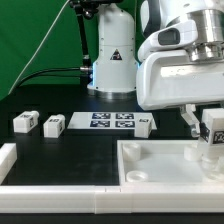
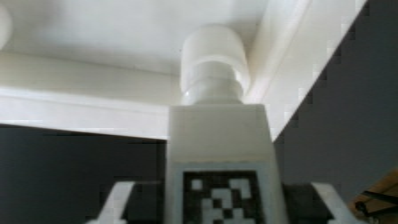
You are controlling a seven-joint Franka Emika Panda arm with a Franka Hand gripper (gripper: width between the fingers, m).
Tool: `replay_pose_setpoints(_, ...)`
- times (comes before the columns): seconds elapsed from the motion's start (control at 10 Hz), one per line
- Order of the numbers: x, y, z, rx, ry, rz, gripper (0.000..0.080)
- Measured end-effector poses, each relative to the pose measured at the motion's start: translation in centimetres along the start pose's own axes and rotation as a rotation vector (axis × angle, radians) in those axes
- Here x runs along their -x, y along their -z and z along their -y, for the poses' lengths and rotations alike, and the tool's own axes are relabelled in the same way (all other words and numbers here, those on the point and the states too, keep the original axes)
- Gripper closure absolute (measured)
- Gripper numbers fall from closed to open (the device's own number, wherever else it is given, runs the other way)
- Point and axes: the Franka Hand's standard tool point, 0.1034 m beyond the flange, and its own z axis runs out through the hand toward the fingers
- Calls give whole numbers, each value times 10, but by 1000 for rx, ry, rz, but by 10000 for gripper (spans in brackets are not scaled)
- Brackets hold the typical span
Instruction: Assemble one leg
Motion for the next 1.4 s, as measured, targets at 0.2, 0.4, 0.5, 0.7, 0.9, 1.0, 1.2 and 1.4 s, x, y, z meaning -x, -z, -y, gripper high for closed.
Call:
replay_pose_setpoints(0.2,0,-4,0,0,-2,4,511)
replay_pose_setpoints(0.4,-4,-8,6,-5,3,1,511)
replay_pose_setpoints(0.5,-3,-10,5,-5,5,-3,511)
replay_pose_setpoints(0.7,2,-16,4,-4,9,-3,511)
replay_pose_setpoints(0.9,6,-21,4,-5,9,3,511)
replay_pose_setpoints(1.0,6,-21,4,-5,9,1,511)
replay_pose_setpoints(1.2,7,-21,5,-1,8,-32,511)
replay_pose_setpoints(1.4,7,-21,5,1,9,-52,511)
